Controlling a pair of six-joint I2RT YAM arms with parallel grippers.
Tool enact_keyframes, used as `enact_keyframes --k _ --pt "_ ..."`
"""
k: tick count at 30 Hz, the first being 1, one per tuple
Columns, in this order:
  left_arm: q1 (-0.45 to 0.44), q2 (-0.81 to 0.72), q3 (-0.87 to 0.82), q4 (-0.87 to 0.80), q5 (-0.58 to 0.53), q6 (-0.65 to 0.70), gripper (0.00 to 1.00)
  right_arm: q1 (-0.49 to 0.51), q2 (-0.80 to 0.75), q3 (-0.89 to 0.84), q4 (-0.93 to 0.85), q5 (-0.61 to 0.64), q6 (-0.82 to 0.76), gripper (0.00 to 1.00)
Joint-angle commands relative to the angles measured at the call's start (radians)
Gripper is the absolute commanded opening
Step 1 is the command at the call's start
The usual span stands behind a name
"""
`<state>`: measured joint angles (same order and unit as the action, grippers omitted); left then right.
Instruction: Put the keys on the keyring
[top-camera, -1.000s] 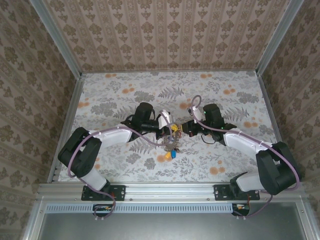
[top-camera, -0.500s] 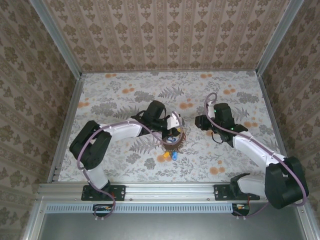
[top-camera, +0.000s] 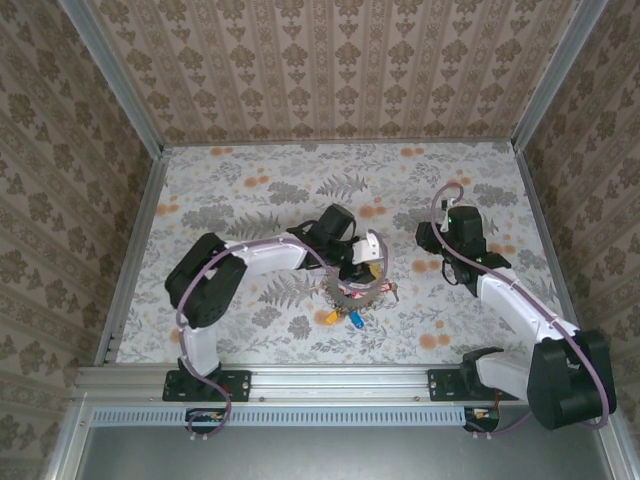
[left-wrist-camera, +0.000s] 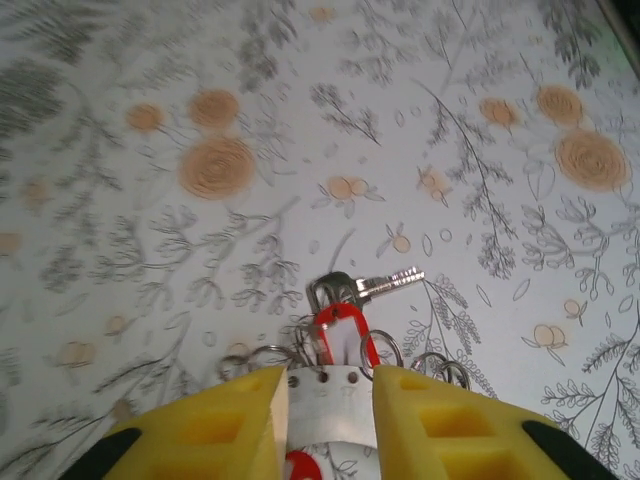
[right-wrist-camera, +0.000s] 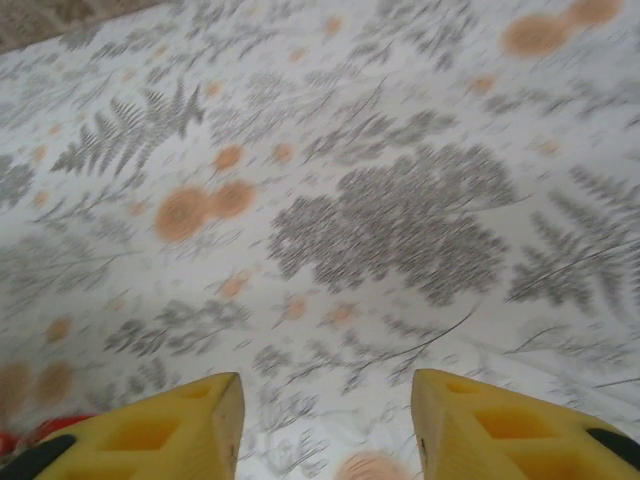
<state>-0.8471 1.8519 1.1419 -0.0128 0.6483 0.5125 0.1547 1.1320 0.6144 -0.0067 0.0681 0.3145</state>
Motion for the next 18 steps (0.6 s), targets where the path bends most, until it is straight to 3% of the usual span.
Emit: enact_keyframes --k 1,2,5,7,10,13,16,18 --pt "0.068 -0.165 -0.094 0.141 -0.031 -0.107 0.31 -0.005 -0.049 -0.062 0.195 0.186 -0.154 0.71" --pt "0.096 -0.215 -0.143 0.183 -0.066 -0.134 0.35 -0.004 -0.044 -0.085 0.262 0.204 -0.215 0.81" --pt "0.194 -0.37 -0.274 0.241 -0.165 -0.185 0.38 -0.017 0.023 -0.078 0.335 0.194 -0.323 0.85" --pt "0.269 -0.472 -0.371 0.274 -0.26 -0.224 0.43 -0.026 0.111 -0.069 0.374 0.182 -0.347 0.85" --pt "0.382 -0.628 -0.516 0.295 -0.421 -0.257 0.5 -0.026 0.215 -0.13 0.586 0.092 -0.377 0.85" --pt "0.533 -0.772 -0.628 0.274 -0.555 -0.289 0.55 -0.023 0.288 -0.131 0.634 0.017 -0.42 0.85" --pt "0.654 -0.857 -0.725 0.3 -0.585 -0.317 0.77 -0.051 0.308 -0.175 0.72 0.015 -0.384 0.85" --pt "0.697 -0.867 -0.776 0.359 -0.619 -0.333 0.85 -0.097 0.298 -0.222 0.791 -0.068 -0.358 0.85"
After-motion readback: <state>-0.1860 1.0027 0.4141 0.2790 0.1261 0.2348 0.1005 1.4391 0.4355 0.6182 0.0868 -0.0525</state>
